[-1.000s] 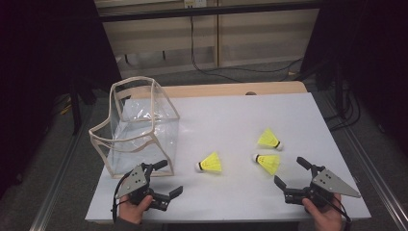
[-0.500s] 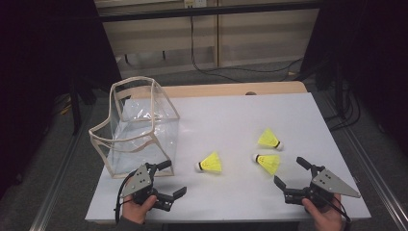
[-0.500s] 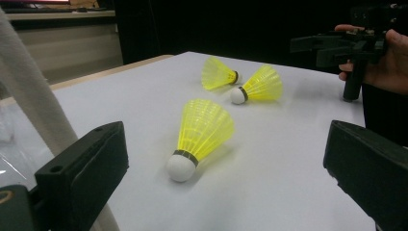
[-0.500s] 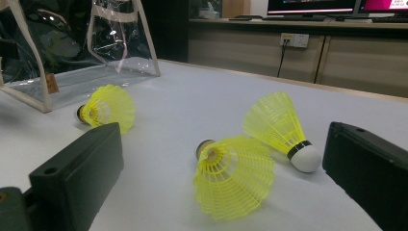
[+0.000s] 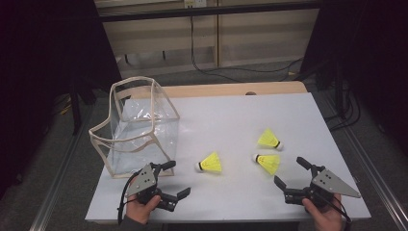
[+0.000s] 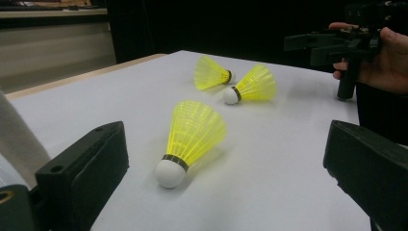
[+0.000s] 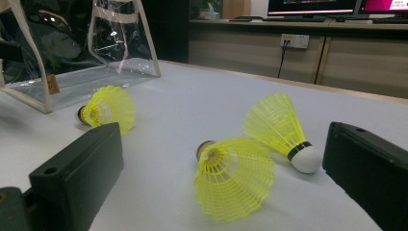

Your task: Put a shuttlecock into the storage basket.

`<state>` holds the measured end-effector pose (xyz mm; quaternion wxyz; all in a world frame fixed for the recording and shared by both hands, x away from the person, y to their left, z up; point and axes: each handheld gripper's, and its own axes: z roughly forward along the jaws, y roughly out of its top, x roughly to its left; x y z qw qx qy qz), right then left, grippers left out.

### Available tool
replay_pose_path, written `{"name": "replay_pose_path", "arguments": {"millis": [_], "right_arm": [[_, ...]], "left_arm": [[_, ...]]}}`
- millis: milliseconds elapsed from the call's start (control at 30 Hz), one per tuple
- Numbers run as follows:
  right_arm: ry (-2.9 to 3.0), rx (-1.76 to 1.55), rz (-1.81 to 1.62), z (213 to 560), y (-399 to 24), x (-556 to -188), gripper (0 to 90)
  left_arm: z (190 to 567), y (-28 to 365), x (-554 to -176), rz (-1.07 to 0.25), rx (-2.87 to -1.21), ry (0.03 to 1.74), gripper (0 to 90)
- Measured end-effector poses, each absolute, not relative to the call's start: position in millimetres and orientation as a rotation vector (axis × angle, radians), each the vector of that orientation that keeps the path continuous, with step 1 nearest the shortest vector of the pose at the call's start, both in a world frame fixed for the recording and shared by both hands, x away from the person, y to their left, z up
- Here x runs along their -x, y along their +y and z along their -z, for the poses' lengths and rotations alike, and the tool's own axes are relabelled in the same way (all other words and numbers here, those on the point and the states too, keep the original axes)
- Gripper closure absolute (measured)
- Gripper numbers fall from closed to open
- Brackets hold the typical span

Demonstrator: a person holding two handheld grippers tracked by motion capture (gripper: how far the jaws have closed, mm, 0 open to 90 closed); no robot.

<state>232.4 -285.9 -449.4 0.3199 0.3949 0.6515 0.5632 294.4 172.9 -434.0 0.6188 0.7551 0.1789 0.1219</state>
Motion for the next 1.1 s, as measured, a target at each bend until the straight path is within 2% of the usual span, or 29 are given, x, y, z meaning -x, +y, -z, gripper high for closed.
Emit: {"name": "replay_pose_path", "arguments": {"millis": [1100], "right_arm": [[1.711,-1.035,-1.478,449.6,-285.5,-232.8,0.5]], "left_arm": [[435.7,151.7,-297.3,-0.236,-1.763,0.394,2.0]]}}
